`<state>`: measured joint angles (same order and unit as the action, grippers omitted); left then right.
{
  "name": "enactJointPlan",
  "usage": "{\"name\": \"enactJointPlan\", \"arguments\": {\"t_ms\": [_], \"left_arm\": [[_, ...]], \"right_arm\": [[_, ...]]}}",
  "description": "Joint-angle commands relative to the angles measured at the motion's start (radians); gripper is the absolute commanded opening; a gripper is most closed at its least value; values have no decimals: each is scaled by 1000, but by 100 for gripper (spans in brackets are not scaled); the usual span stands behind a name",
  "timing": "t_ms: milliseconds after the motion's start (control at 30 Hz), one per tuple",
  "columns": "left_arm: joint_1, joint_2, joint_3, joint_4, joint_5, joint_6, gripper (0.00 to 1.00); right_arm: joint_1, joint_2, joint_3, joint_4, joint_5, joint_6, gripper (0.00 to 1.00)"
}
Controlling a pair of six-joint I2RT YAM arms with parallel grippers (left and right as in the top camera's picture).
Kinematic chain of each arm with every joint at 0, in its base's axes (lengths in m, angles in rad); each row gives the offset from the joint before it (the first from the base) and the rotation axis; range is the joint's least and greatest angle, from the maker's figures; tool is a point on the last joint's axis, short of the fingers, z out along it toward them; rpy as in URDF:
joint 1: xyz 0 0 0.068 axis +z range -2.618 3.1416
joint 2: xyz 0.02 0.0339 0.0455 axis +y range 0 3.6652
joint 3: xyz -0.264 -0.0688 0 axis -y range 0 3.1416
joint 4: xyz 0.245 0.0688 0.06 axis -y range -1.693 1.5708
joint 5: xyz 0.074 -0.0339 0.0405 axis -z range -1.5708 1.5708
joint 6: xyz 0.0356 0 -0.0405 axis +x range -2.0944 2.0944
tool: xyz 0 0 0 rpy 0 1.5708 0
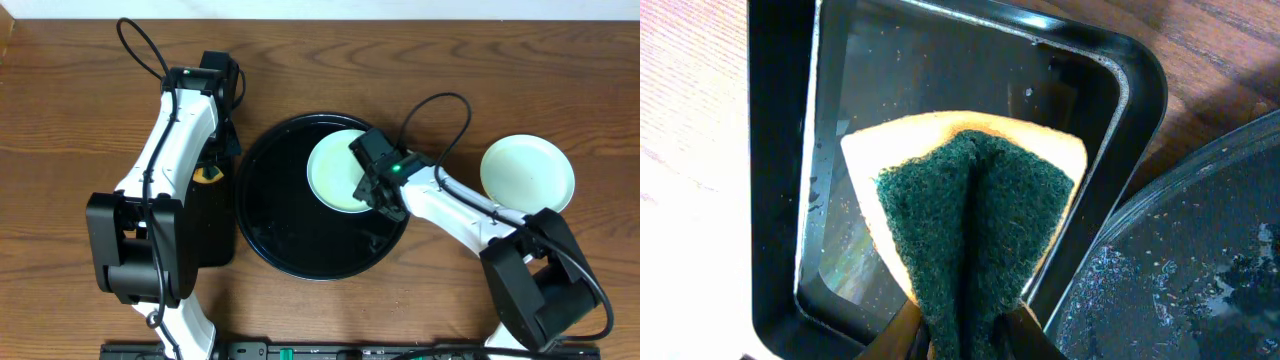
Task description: Clean dirty plates on tray and stack at the side
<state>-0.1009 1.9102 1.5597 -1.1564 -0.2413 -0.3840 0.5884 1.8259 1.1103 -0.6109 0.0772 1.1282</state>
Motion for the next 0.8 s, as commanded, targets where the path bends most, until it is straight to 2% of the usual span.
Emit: {"name": "enactJointPlan", "arguments": {"t_ms": [0,133,333,367,433,600,767], "left_arm": [[5,-6,11,-8,-5,17,17],[5,-6,11,-8,-5,17,17],[5,-6,11,-10,-5,17,17],[5,-6,11,-10,-5,17,17],[5,-6,11,-10,-5,17,17],[5,-6,11,-13,-5,17,17],[5,-6,11,-13,0,17,17]], "right_arm": [[-12,18,-6,11,29,31,48],[-14,47,-6,33,30,31,41],[-14,114,-6,45,10,72,41],[-14,123,-6,52,7,72,31],[-14,135,-6,62,9,72,1],[-14,144,-6,72,45,36,1],[-14,142,-5,89,64,-119,2]]}}
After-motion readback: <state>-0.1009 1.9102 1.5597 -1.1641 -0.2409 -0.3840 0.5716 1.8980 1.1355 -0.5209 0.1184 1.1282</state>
